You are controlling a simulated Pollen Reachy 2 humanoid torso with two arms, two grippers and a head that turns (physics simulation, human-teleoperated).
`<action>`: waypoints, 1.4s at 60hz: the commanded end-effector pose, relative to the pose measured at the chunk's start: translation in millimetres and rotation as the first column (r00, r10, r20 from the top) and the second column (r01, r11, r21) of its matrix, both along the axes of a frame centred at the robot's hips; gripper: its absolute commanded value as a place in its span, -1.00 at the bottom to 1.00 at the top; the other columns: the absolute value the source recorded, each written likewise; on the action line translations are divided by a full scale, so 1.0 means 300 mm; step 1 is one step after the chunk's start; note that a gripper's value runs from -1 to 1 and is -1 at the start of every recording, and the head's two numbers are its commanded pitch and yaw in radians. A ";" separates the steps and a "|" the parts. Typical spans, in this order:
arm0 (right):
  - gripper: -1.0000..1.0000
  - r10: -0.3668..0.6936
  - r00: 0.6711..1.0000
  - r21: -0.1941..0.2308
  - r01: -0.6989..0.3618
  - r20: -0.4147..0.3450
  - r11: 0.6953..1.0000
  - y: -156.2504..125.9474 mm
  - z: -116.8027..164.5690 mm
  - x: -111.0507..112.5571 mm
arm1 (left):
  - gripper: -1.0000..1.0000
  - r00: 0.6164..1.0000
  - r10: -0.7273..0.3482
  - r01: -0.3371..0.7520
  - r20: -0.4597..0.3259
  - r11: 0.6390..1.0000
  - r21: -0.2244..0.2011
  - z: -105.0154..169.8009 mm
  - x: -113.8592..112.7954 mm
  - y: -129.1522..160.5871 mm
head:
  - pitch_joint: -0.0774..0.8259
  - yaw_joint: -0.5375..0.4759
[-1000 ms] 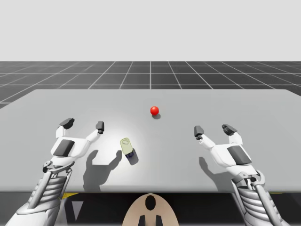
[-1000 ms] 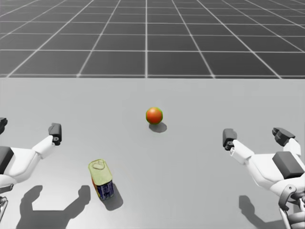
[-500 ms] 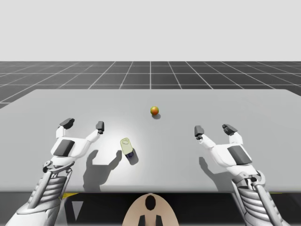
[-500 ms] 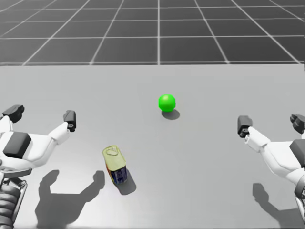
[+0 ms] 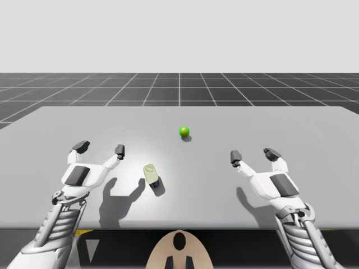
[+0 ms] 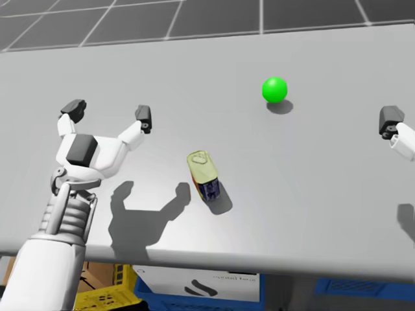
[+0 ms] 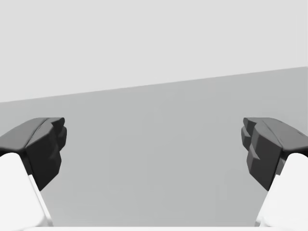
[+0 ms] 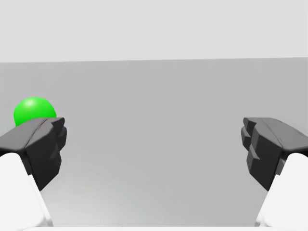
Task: Watch the red light. When it turns green, pick up the object.
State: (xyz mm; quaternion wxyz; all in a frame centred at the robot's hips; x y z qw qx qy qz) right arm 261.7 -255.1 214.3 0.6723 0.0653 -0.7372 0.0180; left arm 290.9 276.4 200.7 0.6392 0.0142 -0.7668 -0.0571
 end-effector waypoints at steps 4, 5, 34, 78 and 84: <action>-1.00 0.006 1.000 0.007 -0.006 -0.006 1.000 0.015 -0.010 -0.001 | -1.00 1.000 -0.001 0.001 -0.007 1.000 -0.001 -0.001 0.002 0.000 | 0.71 0.44; -1.00 0.006 1.000 0.006 -0.006 -0.006 1.000 0.015 -0.011 -0.001 | -1.00 1.000 -0.001 0.001 -0.007 1.000 -0.001 -0.001 0.002 0.000 | 0.71 0.44; -1.00 -0.001 1.000 -0.012 0.001 -0.021 1.000 0.010 -0.036 0.017 | -1.00 0.910 -0.347 0.344 -0.228 0.937 -0.054 0.051 -0.118 0.073 | 0.74 0.48; -1.00 -0.009 1.000 -0.030 0.009 -0.006 0.999 0.007 -0.035 0.021 | -1.00 0.616 -0.669 0.682 -0.416 0.717 -0.143 -0.173 -0.075 -0.107 | 0.75 0.47; -1.00 -0.010 1.000 -0.030 0.010 -0.006 0.999 0.006 -0.034 0.020 | -1.00 0.610 -0.671 0.682 -0.422 0.715 -0.150 -0.175 -0.038 -0.134 | 0.75 0.46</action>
